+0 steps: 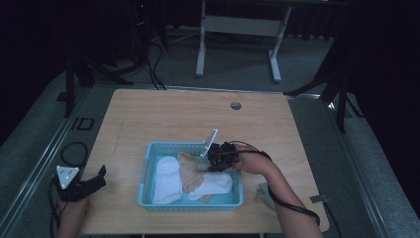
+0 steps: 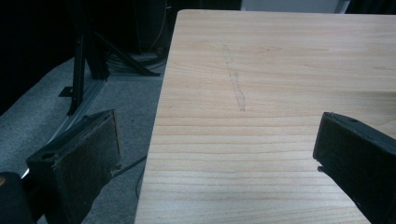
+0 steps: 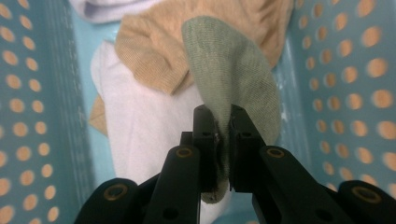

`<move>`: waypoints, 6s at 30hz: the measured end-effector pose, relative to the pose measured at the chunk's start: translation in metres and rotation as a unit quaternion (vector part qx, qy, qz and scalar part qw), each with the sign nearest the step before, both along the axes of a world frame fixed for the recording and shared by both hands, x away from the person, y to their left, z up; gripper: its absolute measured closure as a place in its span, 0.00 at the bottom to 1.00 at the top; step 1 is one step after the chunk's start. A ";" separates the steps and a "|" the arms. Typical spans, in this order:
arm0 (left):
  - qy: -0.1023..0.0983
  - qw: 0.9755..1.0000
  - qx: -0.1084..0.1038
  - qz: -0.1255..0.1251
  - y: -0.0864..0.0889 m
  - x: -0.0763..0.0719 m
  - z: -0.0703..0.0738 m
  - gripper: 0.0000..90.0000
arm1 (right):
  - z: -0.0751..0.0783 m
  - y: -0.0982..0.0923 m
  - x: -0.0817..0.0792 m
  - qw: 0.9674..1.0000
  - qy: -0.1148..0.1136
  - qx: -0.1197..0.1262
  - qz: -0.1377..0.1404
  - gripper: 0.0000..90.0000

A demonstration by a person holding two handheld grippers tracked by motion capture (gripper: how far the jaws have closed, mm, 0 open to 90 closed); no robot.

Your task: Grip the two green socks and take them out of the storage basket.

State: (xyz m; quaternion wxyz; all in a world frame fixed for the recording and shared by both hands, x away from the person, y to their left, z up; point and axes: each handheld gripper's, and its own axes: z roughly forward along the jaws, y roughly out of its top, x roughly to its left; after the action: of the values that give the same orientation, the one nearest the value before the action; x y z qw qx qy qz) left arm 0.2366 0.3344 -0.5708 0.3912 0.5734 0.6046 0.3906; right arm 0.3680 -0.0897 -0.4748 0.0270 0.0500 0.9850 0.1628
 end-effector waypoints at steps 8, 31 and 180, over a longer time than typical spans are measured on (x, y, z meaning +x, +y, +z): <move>-0.001 1.000 0.001 0.000 0.000 0.000 0.000 0.00 | 0.026 -0.003 -0.005 1.000 -0.012 0.022 0.005 0.93; -0.001 1.000 0.002 0.002 0.000 0.000 0.000 0.00 | 0.078 -0.033 -0.011 0.997 -0.043 0.060 -0.008 0.93; 0.005 1.000 0.006 -0.001 -0.001 0.001 0.000 0.00 | -0.086 -0.329 -0.064 0.747 -0.214 0.281 -0.564 0.12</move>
State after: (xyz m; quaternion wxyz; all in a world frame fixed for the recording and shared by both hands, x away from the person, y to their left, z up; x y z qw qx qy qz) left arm 0.2374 0.3330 -0.5708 0.3852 0.5785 0.6032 0.3914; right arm 0.3039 -0.4186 -0.5604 0.3084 0.5653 0.6561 0.3936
